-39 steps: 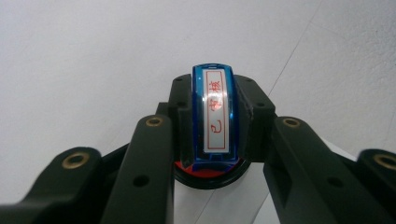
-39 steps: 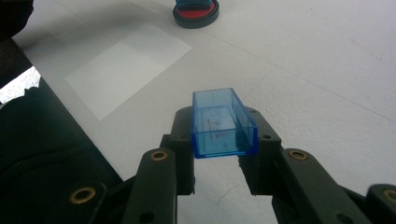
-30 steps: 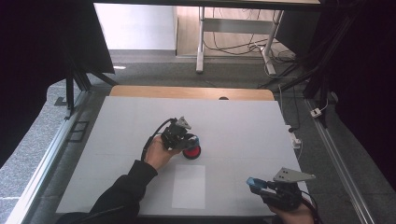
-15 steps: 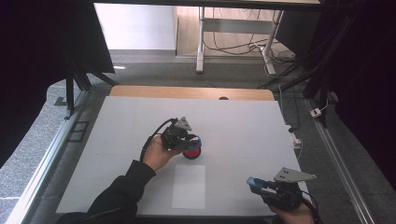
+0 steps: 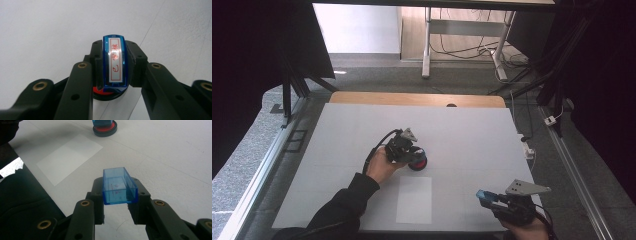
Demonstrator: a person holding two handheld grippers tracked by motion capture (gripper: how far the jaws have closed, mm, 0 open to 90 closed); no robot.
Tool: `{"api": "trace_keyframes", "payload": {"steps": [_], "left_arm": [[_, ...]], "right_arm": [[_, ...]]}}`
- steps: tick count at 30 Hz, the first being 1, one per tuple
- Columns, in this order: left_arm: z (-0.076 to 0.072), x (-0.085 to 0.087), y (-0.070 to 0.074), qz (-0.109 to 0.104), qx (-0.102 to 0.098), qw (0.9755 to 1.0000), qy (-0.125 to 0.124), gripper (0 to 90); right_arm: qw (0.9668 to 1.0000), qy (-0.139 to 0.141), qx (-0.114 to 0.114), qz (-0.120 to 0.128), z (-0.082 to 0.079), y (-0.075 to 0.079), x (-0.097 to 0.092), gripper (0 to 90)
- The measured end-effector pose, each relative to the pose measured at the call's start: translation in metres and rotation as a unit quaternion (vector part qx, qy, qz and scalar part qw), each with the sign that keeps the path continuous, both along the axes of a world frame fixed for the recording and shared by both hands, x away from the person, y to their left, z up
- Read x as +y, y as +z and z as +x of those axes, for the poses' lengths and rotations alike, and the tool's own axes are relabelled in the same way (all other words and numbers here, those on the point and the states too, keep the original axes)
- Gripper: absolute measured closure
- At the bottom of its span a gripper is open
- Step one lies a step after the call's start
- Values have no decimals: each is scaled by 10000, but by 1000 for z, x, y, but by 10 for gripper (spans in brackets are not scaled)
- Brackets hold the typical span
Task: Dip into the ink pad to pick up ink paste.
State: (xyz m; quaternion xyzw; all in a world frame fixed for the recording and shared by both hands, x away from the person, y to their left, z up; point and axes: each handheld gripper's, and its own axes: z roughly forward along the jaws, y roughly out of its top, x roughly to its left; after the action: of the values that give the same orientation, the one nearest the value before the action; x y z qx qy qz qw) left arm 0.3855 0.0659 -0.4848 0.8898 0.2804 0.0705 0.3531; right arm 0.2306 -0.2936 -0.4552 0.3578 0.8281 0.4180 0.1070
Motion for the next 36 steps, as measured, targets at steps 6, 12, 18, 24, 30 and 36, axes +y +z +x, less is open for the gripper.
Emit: {"api": "trace_keyframes", "payload": {"steps": [6,12,18,24,30,36], "left_arm": [[0,-2,-3,25,29,10000,43,709],[2,-4,-1,102,108,9999,12,711],[0,-9,1,349,-11,9994,-58,711],[8,-3,-1,49,323,9995,-2,711],[5,-4,-1,144,190,9997,-9,710],[3,-5,-1,172,144,9997,1,710]], "right_arm": [[10000,13,9,4,0,0,0,684],[10000,14,-2,-41,0,0,1,685],[10000,16,11,-44,1,0,1,685],[10000,15,-9,-39,0,0,1,684],[10000,29,-8,-42,0,0,1,684],[10000,35,0,-64,0,0,1,684]]}}
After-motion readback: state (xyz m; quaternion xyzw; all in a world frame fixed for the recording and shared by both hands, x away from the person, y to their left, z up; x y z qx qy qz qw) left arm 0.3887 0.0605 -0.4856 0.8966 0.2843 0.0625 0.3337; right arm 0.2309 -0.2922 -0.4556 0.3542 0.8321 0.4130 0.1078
